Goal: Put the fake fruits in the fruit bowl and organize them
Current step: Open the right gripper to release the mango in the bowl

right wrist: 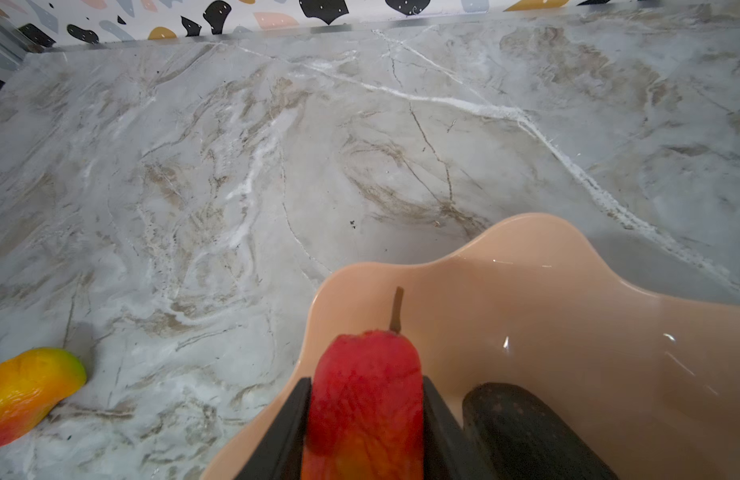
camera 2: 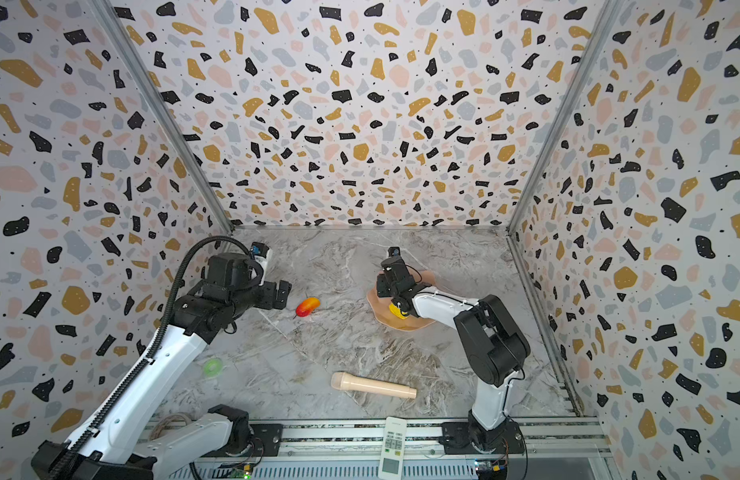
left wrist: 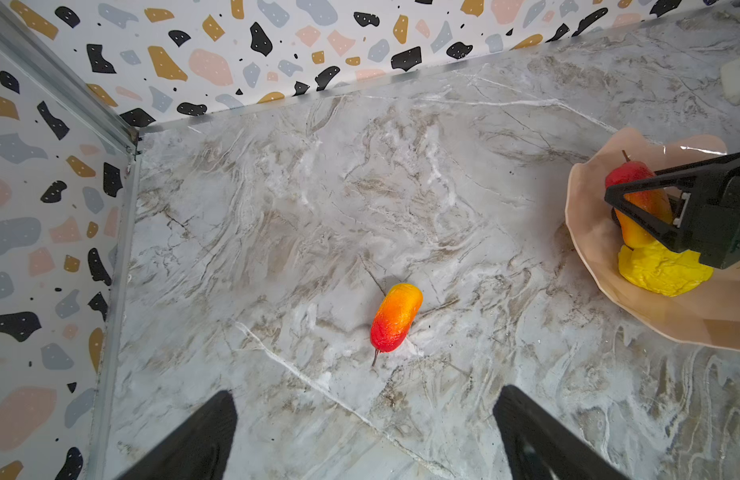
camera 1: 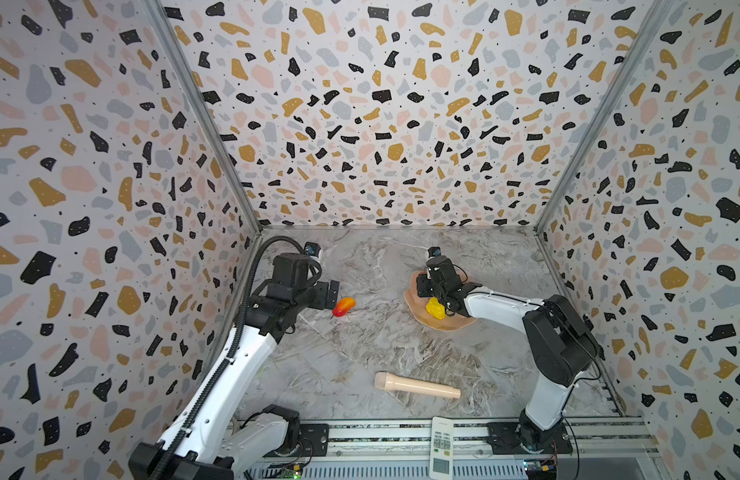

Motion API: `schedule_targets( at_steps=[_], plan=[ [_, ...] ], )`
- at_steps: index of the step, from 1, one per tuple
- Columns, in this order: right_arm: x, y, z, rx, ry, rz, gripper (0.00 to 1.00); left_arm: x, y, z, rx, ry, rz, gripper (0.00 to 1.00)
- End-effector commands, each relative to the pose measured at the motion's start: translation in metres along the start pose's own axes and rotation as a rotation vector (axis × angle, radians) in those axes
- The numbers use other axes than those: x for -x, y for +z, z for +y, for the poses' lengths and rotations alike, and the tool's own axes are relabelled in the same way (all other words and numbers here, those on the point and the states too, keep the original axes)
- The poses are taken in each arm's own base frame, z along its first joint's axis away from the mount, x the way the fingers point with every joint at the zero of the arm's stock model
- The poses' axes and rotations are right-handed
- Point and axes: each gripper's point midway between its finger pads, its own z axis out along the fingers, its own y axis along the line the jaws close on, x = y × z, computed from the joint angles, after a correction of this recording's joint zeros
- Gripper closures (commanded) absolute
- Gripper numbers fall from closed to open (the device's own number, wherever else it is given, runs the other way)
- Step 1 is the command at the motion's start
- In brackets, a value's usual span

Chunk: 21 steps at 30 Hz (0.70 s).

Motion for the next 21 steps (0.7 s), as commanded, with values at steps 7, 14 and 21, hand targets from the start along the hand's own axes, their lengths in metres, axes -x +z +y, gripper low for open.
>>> schedule_targets(
  at_steps=[7,14,21],
  plan=[
    [0.0,0.008,-0.009,-0.019,0.004,-0.01,0.55,0.012,-0.009,-0.004,-0.024,0.009,-0.058,0.0],
    [0.0,0.01,-0.009,-0.018,-0.009,-0.007,0.52,0.012,-0.008,-0.005,-0.03,0.012,-0.057,0.01],
    [0.038,-0.023,0.015,0.024,-0.152,-0.11,0.18,0.014,-0.008,-0.005,-0.029,0.015,-0.056,0.0]
  ],
)
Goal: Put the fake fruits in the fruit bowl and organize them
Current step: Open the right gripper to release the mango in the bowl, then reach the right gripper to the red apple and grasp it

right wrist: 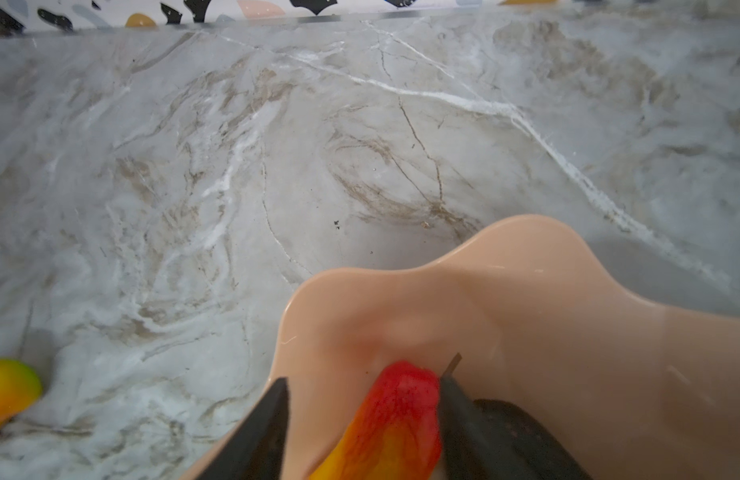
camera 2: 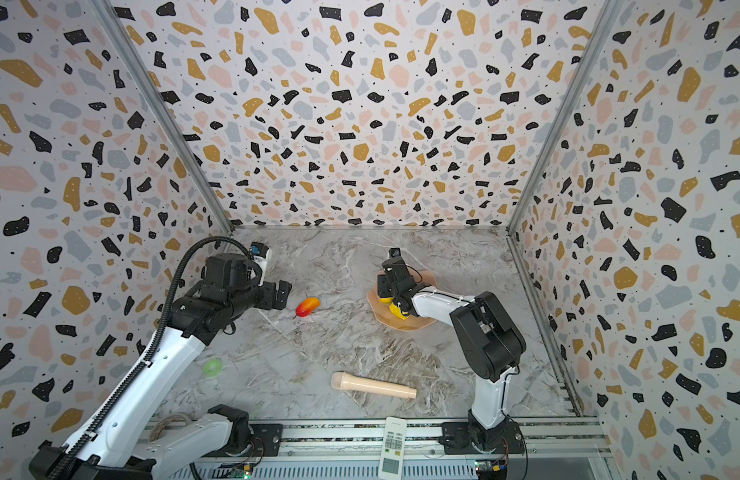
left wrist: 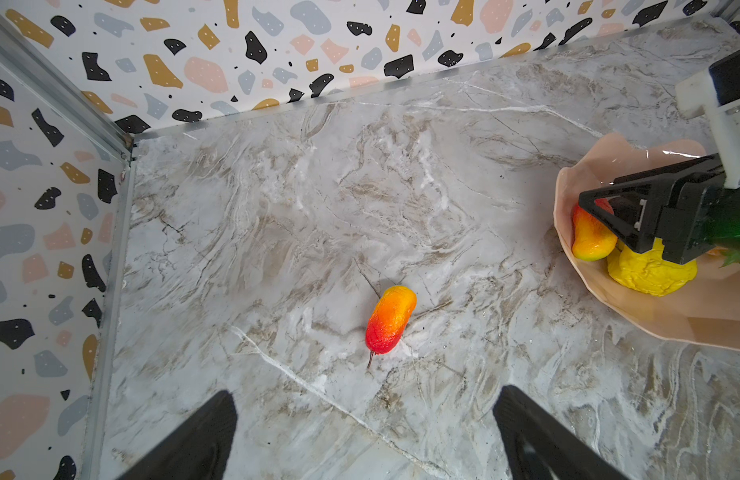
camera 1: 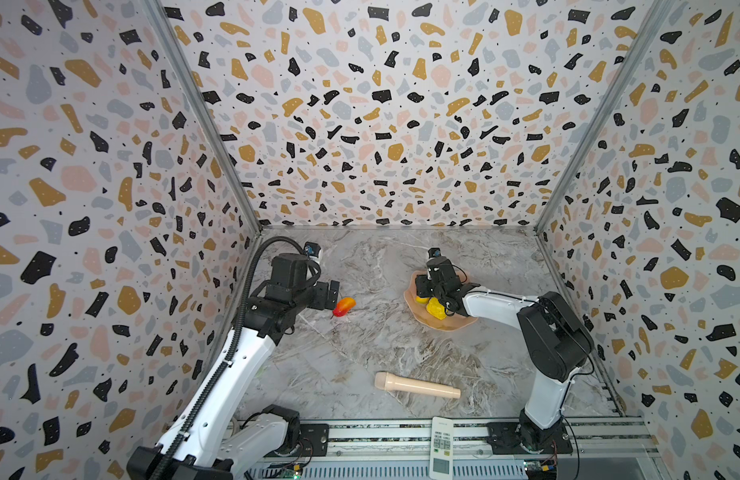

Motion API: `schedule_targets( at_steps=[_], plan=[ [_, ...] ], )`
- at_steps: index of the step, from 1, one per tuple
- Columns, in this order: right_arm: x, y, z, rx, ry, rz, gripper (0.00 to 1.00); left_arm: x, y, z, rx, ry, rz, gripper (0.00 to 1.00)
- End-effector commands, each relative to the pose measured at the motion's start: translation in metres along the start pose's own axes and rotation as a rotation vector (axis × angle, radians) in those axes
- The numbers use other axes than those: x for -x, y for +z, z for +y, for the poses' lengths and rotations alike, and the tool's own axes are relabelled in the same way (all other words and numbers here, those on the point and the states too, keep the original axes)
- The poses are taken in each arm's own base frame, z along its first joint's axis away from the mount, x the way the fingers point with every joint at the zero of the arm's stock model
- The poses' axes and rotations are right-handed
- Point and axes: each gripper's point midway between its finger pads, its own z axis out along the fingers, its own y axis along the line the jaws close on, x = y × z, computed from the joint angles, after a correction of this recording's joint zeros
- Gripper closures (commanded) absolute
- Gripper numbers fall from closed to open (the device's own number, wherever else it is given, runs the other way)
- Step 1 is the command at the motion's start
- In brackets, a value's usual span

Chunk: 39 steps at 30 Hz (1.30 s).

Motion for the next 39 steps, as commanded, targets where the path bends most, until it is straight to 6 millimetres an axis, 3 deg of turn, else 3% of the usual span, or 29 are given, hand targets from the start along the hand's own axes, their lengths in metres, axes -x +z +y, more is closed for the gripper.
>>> schedule_targets(
  at_steps=[1,2,7,12,15,17,22,25,36,39],
  plan=[
    [0.048,-0.039,0.027,0.052,-0.151,-0.133,0.08,0.011,-0.003,-0.002,-0.013,0.013,-0.04,0.0],
    [0.055,-0.046,0.039,0.068,-0.214,-0.149,0.01,0.012,-0.003,-0.002,-0.013,0.013,-0.04,0.0],
    [0.054,-0.07,0.106,0.294,-0.51,-0.14,0.01,0.013,-0.003,-0.003,-0.015,0.014,-0.038,0.0],
    [0.006,-0.079,0.173,0.639,-0.842,-0.104,0.01,0.014,-0.006,-0.003,-0.014,0.013,-0.045,0.0],
    [-0.02,-0.08,0.204,0.821,-1.028,-0.132,0.01,0.015,-0.008,-0.001,-0.009,0.012,-0.052,0.0],
    [-0.026,-0.079,0.219,0.899,-1.104,-0.177,0.01,0.016,-0.011,-0.001,-0.004,0.011,-0.057,0.0],
    [-0.038,-0.067,0.24,1.056,-1.228,-0.223,0.01,0.02,-0.021,0.004,0.019,0.01,-0.084,0.0],
    [-0.042,-0.048,0.248,1.092,-1.26,-0.209,0.01,0.018,-0.023,0.005,0.024,0.01,-0.093,0.0],
    [-0.04,0.023,0.272,1.015,-1.173,-0.152,0.03,0.014,-0.026,0.006,0.031,0.012,-0.099,0.0],
    [-0.049,0.037,0.279,0.991,-1.167,-0.124,0.05,0.012,-0.025,0.006,0.03,0.012,-0.098,0.0]
  ],
)
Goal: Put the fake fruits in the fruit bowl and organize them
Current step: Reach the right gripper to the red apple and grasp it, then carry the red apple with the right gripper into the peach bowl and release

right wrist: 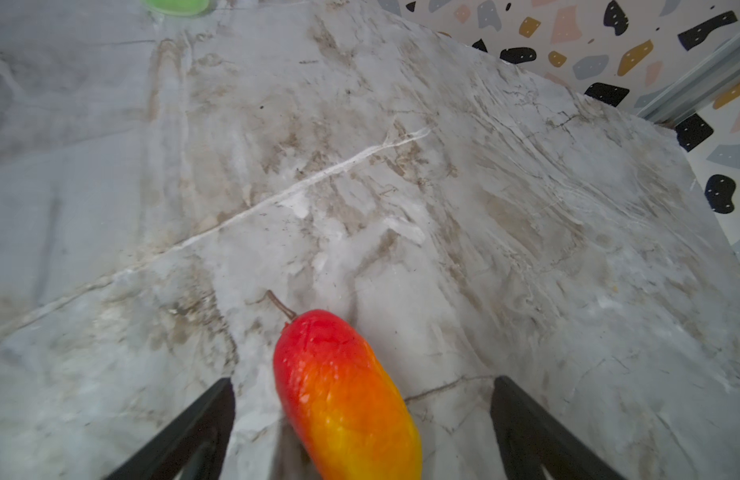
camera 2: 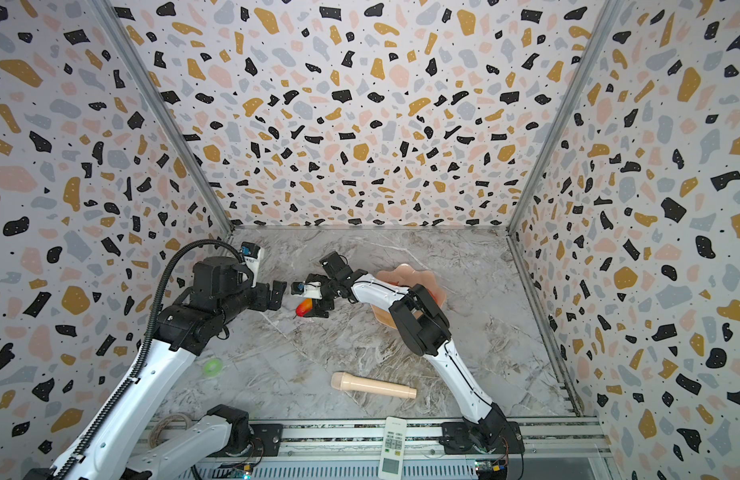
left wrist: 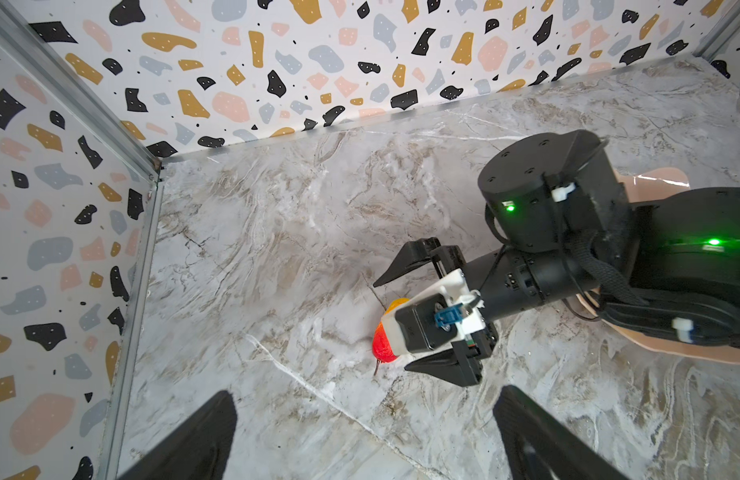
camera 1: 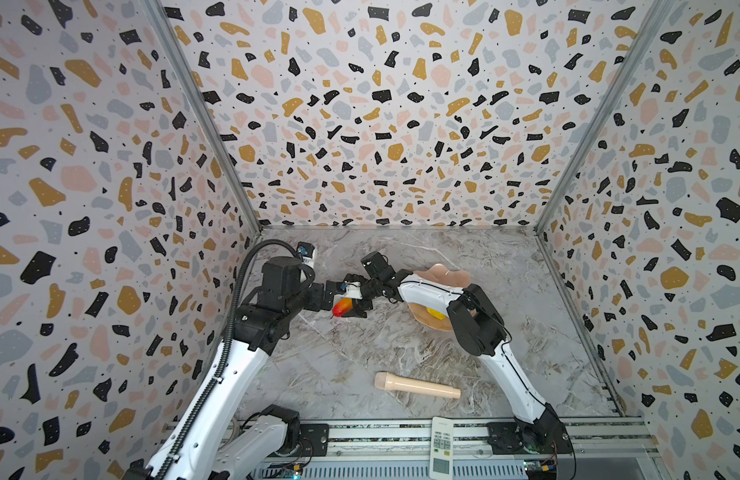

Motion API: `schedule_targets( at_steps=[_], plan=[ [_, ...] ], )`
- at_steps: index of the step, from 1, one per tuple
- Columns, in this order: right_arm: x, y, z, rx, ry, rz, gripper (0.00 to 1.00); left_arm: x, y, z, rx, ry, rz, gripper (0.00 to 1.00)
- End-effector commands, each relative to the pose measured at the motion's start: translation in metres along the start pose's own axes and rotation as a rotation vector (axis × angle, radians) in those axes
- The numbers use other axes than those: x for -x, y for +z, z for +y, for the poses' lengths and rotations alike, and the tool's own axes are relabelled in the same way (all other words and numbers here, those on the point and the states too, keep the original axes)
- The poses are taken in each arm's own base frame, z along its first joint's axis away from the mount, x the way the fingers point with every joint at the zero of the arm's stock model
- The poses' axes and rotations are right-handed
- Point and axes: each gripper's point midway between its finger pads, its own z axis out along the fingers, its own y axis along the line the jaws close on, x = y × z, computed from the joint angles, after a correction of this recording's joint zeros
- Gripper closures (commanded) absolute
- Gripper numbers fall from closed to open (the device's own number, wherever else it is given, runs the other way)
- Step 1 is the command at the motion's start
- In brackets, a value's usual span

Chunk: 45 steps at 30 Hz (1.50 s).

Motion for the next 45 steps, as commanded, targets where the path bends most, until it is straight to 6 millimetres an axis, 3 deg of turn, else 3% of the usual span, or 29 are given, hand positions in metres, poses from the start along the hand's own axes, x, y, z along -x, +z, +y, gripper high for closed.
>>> schedule_targets(
  at_steps=[1,5,9,11,12,13,14,15,20,26,30,33,37,45],
  plan=[
    [0.005,0.007,-0.004,-0.021,0.041,0.026,0.06,0.003,-0.002,0.001,0.008,0.017,-0.025,0.0],
    [0.001,0.017,0.003,-0.013,0.067,0.044,0.13,0.004,-0.004,0.002,0.012,0.017,-0.029,0.0],
    [0.002,0.013,0.005,-0.011,0.103,0.051,0.3,0.004,-0.003,0.002,0.012,0.017,-0.029,0.0],
    [0.005,0.008,0.008,-0.01,0.113,0.045,0.45,0.003,-0.002,0.001,0.009,0.018,-0.025,0.0],
    [0.006,0.006,0.009,-0.013,0.114,0.044,0.56,0.004,-0.002,0.001,0.008,0.017,-0.025,0.0],
    [0.007,0.002,0.01,-0.017,0.115,0.043,0.73,0.004,-0.002,0.001,0.009,0.017,-0.027,0.01],
    [0.009,-0.002,0.011,-0.025,0.115,0.042,0.82,0.003,-0.001,0.001,0.008,0.018,-0.024,0.0],
    [0.012,-0.006,0.011,-0.033,0.114,0.036,0.84,0.003,-0.001,0.002,0.012,0.017,-0.027,0.0],
    [0.035,-0.043,0.011,-0.097,0.079,0.02,0.84,0.003,0.0,0.001,0.01,0.016,-0.026,0.0],
    [0.052,-0.135,0.014,-0.213,0.08,0.001,0.84,0.005,0.001,0.0,0.005,0.017,-0.025,0.01],
    [0.023,-0.197,0.03,-0.298,0.148,0.05,0.84,0.007,0.002,0.0,0.003,0.017,-0.029,0.0],
    [-0.008,-0.228,0.046,-0.375,0.216,0.101,0.83,0.007,0.006,-0.001,0.0,0.017,-0.026,0.01],
    [-0.044,-0.248,0.067,-0.446,0.279,0.174,0.83,0.009,0.007,-0.002,-0.009,0.017,-0.023,0.0],
    [-0.092,-0.262,0.081,-0.52,0.316,0.325,0.83,0.012,0.007,-0.004,-0.018,0.019,-0.027,0.0]
  ],
)
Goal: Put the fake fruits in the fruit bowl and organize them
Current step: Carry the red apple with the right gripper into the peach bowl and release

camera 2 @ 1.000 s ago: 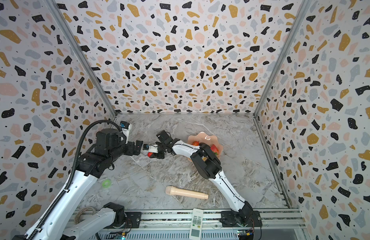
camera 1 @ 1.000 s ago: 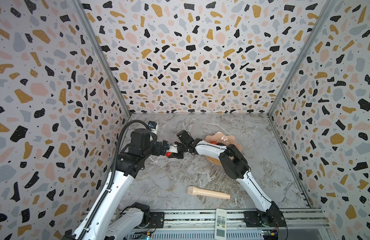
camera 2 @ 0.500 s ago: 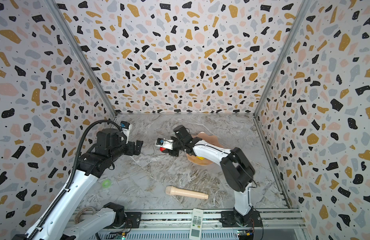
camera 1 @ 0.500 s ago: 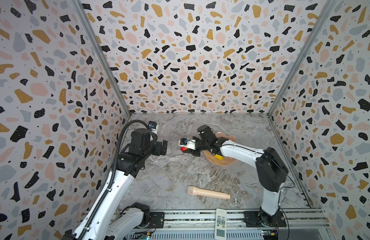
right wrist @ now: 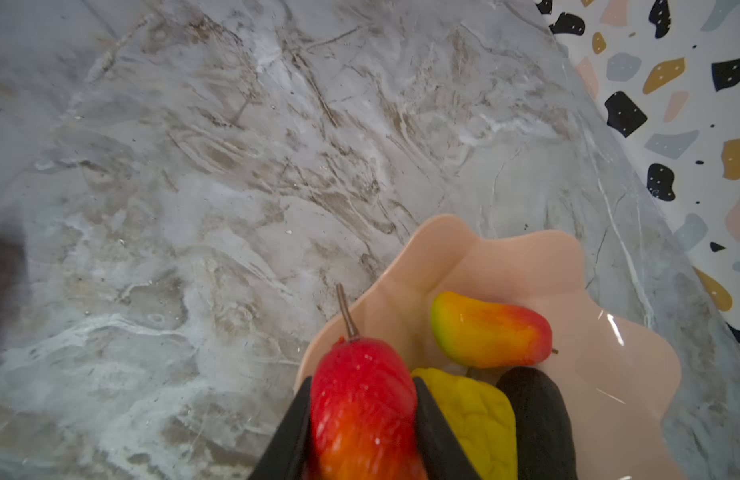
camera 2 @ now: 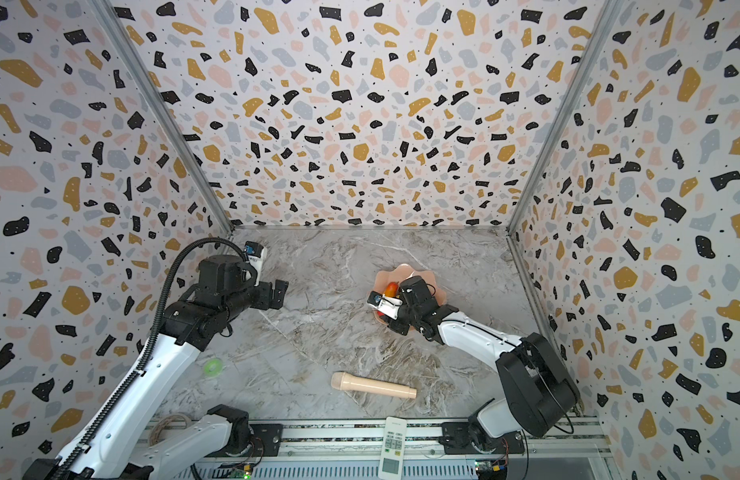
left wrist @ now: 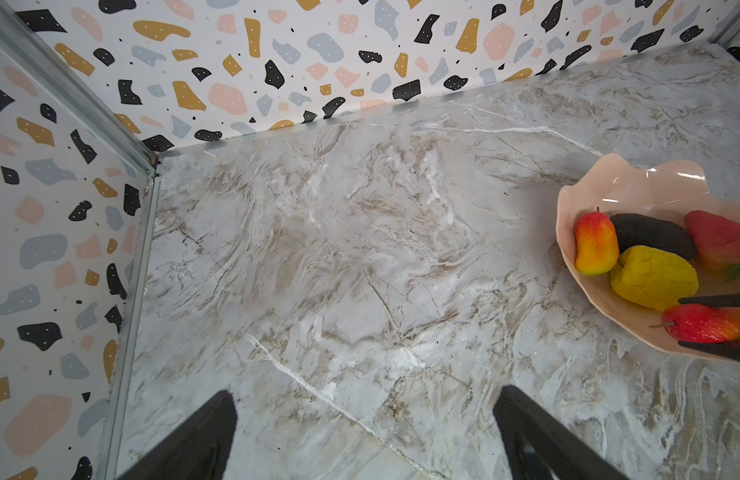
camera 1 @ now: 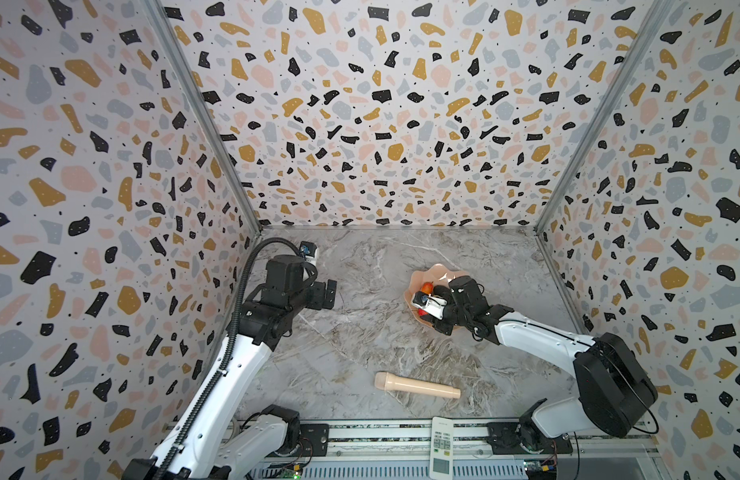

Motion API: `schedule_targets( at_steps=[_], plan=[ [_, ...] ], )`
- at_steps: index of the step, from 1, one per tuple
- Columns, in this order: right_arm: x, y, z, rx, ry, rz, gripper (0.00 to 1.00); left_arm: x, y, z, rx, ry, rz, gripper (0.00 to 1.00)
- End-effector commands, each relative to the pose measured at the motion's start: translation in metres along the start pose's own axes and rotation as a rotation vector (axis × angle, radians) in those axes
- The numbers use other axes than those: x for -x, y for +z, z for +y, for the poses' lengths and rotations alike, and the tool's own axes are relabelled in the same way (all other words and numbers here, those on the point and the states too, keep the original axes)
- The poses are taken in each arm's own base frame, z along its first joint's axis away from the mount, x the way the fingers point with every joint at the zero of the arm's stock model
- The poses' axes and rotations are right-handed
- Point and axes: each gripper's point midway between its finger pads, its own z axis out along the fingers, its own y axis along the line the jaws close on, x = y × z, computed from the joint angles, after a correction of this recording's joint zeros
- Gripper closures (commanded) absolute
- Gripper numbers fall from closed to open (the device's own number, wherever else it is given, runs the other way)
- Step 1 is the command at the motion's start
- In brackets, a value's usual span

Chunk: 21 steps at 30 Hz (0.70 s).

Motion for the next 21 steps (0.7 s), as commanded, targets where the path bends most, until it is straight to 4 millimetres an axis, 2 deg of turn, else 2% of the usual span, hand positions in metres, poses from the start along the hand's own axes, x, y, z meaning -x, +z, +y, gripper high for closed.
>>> schedule_targets(
  at_steps=[1,5,7,14,21],
  plan=[
    [-0.003,-0.011,-0.02,-0.102,-0.016,0.015,0.83,0.016,-0.004,-0.004,-0.021,0.015,-0.054,0.0],
    [-0.009,-0.011,-0.03,-0.137,-0.023,0.014,0.83,0.015,-0.004,-0.004,-0.022,0.013,-0.05,0.01],
    [-0.012,-0.011,-0.032,-0.138,-0.028,0.02,0.79,0.014,-0.005,-0.003,-0.018,0.014,-0.051,0.0],
    [-0.015,-0.009,-0.027,-0.106,-0.036,0.025,0.5,0.012,-0.006,-0.001,-0.008,0.015,-0.051,0.0],
    [-0.003,-0.019,-0.031,-0.126,-0.05,-0.01,0.36,0.014,-0.005,-0.001,-0.008,0.015,-0.052,0.0]
  ],
)
